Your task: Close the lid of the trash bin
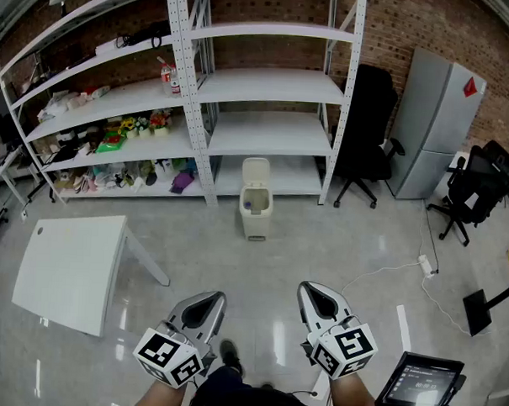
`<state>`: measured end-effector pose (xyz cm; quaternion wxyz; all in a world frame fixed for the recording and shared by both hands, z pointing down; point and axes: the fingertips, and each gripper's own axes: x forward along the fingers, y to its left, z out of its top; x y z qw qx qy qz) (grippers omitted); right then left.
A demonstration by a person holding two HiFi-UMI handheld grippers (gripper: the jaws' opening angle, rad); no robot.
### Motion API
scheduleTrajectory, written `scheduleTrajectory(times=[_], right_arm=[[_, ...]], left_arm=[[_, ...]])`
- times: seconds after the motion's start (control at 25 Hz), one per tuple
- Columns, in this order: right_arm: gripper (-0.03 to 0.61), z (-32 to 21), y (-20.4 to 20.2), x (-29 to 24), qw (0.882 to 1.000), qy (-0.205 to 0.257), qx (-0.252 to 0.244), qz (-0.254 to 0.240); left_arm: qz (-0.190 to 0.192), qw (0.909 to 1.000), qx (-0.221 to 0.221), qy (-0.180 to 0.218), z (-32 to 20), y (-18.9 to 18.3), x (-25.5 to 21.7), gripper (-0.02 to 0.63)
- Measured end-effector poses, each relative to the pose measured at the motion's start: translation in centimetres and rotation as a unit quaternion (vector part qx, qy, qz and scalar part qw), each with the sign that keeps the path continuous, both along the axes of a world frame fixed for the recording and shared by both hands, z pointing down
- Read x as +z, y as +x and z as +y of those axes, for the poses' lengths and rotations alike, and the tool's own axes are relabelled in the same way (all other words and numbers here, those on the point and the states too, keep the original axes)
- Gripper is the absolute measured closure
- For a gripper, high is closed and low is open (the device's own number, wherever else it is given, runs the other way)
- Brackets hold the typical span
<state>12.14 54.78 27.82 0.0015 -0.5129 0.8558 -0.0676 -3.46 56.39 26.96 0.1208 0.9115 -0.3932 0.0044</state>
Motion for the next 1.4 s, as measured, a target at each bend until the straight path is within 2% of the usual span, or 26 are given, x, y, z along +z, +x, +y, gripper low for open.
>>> scheduleTrajectory(times=[0.2,0.52,0.8,1.12,1.4], right_arm=[[0.571,-6.0,-0.1,0.2,1.0,0.002,0.007,0.009],[0.571,-18.3,-3.1,-1.0,1.0,0.008,0.013,0.026],[0.571,-27.4,-5.3,-1.5,0.999,0.006,0.028,0.022],[0.571,-35.7,-5.0,-0.6,1.0,-0.008,0.019,0.024],[0.571,-45.1,-3.9,-0.5,1.0,0.015,-0.016,0.019]], left_arm=[[0.017,0.9998,-0.006,0.004,-6.7,-0.7,0.5,0.623],[0.028,0.9994,-0.004,0.02,-19.6,-4.5,-0.3,0.623],[0.034,0.9993,0.003,0.016,-28.8,-7.3,0.0,0.623],[0.033,0.9994,0.004,0.009,-37.1,-6.2,0.4,0.623],[0.024,0.9991,-0.024,0.026,-45.9,-4.2,0.0,0.623]])
